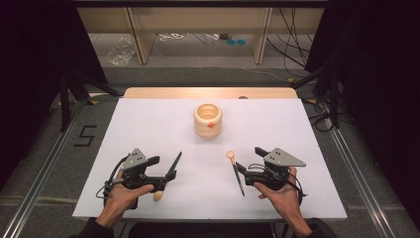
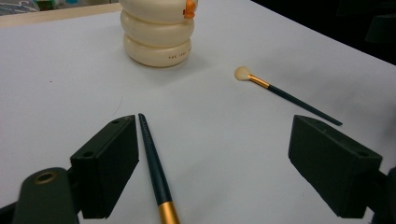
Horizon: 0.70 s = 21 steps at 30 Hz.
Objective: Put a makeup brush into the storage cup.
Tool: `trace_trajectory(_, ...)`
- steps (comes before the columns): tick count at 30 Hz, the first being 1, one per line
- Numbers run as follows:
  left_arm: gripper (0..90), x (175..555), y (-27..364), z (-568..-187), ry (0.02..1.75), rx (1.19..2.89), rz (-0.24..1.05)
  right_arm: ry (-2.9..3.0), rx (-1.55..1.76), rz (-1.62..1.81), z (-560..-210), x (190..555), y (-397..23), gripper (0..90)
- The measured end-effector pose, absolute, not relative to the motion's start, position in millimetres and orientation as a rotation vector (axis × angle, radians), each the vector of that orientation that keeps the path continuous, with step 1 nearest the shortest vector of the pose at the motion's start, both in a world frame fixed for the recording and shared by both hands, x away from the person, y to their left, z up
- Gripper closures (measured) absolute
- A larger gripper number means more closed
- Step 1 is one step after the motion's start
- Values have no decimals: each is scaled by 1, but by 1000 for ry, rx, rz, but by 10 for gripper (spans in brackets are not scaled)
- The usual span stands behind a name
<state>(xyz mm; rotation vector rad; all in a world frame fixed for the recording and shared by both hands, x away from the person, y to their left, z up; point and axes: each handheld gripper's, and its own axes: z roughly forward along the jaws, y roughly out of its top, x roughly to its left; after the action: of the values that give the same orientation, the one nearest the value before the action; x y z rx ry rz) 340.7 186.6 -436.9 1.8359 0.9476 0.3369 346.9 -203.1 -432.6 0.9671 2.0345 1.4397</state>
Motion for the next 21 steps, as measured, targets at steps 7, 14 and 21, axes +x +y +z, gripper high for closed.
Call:
trace_trajectory(7, 164, 350, 188, -431, 946, 1936, 309, 2053, 959, 1435, -433, 345, -201, 167)
trace_trajectory(14, 204, 365, 190, -435, 956, 2061, 260, 2078, 954, 1432, -434, 346, -200, 176)
trace_trajectory(21, 275, 380, 186, -443, 948, 2228, 224, 2102, 939, 1422, -435, 345, -197, 192)
